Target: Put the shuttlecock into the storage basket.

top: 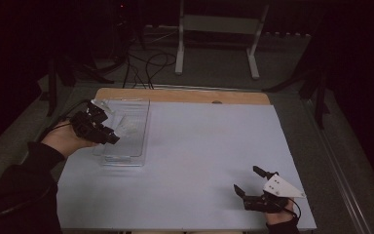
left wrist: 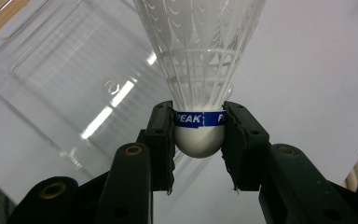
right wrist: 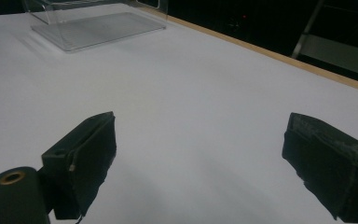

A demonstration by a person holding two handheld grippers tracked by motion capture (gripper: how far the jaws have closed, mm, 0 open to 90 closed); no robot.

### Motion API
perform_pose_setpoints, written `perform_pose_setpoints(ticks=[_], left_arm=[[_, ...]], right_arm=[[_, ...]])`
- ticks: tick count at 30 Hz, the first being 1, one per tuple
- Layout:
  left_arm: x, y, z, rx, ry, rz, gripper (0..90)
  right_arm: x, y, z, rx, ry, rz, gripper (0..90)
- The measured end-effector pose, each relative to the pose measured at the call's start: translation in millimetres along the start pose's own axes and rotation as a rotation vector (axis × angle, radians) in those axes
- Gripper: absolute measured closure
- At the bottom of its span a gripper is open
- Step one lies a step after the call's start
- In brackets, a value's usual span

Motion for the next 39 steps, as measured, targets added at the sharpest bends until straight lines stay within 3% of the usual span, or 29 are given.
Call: perform_pose_setpoints(ticks=[15,19,28,32,39], left_arm=[[17.0,-17.1,-7.7,-0.021,-0.014,0.122,66.1],[21.8,-20.0,-12.2,-0.035,-0.027,0.134,66.1],[29.4,-25.6,-24.1,-0.025,-0.024,0.107,66.1],[32.8,-31.5,-29.3,-0.02,-0.011,0.129,66.1],[36.1,-35.9,-38.4,-0.017,-0.006,0.131,66.0]], right_arm=[[0.0,-0.6,0.0,-0.002,-0.002,0.001,9.7],[0.0,-0.9,0.0,-0.003,-0.003,0.001,9.7],[0.1,-1.0,-0.5,-0.005,-0.005,0.004,9.7],[0.2,-0.8,-0.5,-0.005,-0.006,0.003,9.7],[0.1,-1.2,-0.5,-0.007,-0.006,0.005,9.7]])
Point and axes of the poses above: each handheld gripper's, and its own axes: z roughly backward along the jaws, x roughly out of its underside, y roughly to its right, the point moved 6 cm from there along -z, roughly forward along the jaws, and after that the axes turned 14 degrees about -y, right-handed, at the moved point
